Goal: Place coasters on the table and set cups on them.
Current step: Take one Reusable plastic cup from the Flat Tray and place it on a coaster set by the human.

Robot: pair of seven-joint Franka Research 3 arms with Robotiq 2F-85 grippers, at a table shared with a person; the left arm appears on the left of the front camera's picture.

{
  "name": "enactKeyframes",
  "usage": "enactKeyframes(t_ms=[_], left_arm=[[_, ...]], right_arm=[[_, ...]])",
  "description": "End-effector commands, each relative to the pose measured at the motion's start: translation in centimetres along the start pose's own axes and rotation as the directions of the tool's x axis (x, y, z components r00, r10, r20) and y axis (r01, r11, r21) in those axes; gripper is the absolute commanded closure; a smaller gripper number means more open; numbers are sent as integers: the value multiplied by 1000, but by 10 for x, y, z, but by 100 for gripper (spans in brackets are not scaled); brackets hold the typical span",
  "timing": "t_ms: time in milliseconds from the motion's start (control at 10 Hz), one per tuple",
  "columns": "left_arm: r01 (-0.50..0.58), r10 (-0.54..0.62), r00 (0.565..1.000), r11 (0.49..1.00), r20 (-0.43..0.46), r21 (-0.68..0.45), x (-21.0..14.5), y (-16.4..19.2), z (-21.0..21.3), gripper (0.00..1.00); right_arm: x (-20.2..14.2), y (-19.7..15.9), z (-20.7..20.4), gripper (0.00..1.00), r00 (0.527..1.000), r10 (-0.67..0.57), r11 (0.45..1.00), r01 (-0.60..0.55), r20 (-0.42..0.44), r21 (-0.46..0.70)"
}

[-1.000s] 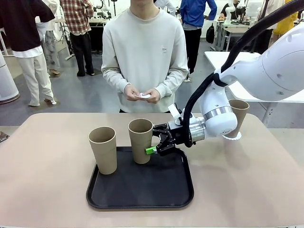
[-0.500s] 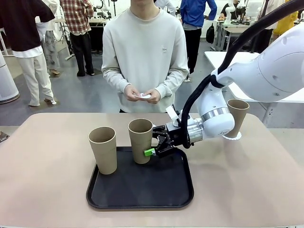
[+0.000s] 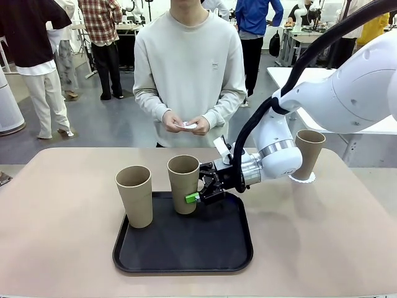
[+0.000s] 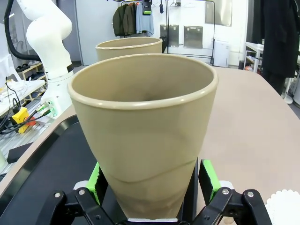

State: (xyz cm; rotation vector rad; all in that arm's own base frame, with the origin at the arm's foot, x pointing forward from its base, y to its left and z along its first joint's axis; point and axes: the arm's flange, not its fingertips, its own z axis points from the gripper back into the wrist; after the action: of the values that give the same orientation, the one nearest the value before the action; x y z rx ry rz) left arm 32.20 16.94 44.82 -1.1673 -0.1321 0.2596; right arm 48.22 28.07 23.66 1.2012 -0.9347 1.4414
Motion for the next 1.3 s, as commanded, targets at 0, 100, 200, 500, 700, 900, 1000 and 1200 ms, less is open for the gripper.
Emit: enactKeyframes(t_ms=[0,100,200,500,700,900,1000,1200], left_arm=[[7,-7,1000,1000,5,-22,0,-2,2,0],[7,-7,1000,1000,5,-22,0,-2,2,0],[7,-7,1000,1000,5,-22,0,-2,2,0],[7,-7,1000,1000,5,-22,0,-2,2,0],[7,-7,1000,1000,5,-22,0,-2,2,0],[7,-7,1000,1000,5,-22,0,-2,2,0],[7,-7,1000,1000,5,-22,0,-2,2,0],[7,-7,1000,1000,5,-22,0,-2,2,0]], right_arm=[[-2,-12,-8,0,999,-11,1000,12,-32,18],[-3,-13,-11,0,999,-15,1000,16,-37,22],[-3,-14,-12,0,999,-12,1000,13,-37,27],[-2,-11,-10,57,999,5,1000,-4,-36,31],[2,-4,-5,64,1000,-9,1000,8,-22,-15],[19,12,2,74,1000,-25,997,24,-11,-67],[31,22,7,74,1000,-20,997,21,20,-79],[65,39,23,74,999,-24,994,27,27,-106]])
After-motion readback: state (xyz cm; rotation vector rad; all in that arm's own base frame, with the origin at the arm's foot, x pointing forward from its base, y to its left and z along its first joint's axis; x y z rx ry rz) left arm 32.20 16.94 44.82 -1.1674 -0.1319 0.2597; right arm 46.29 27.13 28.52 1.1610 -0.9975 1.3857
